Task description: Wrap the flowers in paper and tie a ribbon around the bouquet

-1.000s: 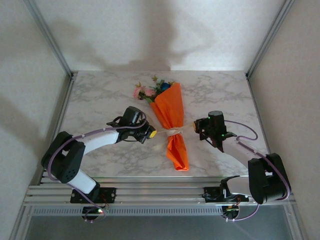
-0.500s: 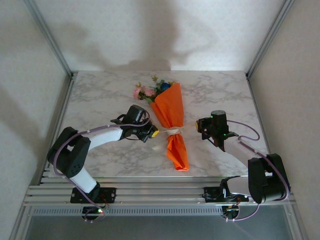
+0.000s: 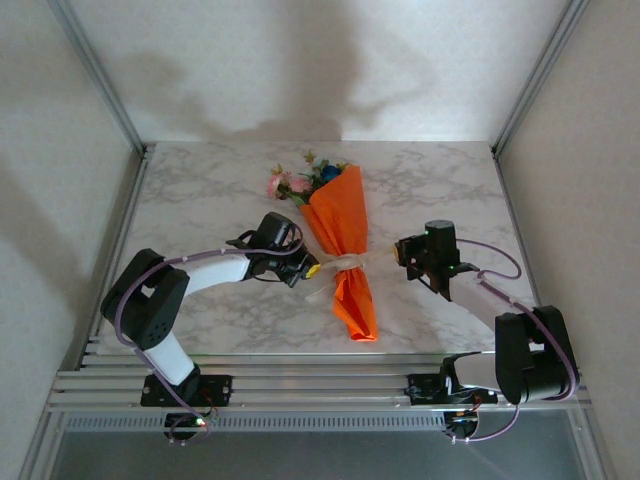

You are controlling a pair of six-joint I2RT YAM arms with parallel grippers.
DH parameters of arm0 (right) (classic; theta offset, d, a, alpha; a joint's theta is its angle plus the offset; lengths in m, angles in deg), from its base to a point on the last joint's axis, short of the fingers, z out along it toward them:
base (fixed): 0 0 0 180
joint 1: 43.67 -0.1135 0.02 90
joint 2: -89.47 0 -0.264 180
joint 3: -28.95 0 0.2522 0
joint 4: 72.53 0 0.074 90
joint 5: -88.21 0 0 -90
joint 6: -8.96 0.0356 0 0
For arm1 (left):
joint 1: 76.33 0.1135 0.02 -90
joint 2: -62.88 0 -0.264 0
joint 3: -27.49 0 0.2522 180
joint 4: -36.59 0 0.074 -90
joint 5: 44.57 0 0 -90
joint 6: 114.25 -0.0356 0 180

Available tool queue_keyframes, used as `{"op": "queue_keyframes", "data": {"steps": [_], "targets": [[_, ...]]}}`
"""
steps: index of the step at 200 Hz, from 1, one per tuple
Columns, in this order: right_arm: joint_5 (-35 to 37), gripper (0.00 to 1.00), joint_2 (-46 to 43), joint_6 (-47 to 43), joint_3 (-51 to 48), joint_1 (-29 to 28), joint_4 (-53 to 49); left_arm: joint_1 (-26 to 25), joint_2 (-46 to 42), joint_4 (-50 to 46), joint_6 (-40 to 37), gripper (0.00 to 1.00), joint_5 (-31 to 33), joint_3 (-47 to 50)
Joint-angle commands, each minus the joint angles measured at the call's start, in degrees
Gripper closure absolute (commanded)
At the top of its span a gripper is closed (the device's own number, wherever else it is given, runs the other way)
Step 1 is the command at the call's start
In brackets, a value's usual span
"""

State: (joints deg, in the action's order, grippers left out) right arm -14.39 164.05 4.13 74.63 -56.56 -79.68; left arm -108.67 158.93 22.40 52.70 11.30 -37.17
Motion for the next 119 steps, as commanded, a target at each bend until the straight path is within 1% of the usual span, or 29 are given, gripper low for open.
{"op": "queue_keyframes", "data": {"steps": [1, 12, 25, 64, 85, 119], "targets": [[2.1, 0.99, 2.9, -2.6, 1.8, 2.5, 0.6, 0.2, 1.1, -4.6, 0.4, 1.00, 1.6, 0.5], [-0.4, 0.93, 4.3, -2.8, 1.5, 2.3, 2.2, 0.0, 1.2, -4.2, 0.5, 1.00, 1.4, 0.4], [-1.6, 0.85, 4.7, -3.0, 1.2, 1.8, 2.5, -0.3, 1.5, -3.9, 0.4, 1.00, 1.2, 0.1], [0.6, 0.63, 1.0, -4.7, 1.9, -1.8, -3.6, -0.9, 2.3, -3.8, 0.3, 1.00, 0.8, -0.7], [2.2, 0.58, -0.7, -2.9, 0.7, -4.9, -4.0, -1.0, 2.4, -3.8, 0.3, 1.00, 0.8, -0.7], [3.4, 0.53, 0.4, 0.2, 0.6, -8.9, -2.7, -1.1, 2.4, -3.9, 0.3, 1.00, 0.8, -0.5]]}}
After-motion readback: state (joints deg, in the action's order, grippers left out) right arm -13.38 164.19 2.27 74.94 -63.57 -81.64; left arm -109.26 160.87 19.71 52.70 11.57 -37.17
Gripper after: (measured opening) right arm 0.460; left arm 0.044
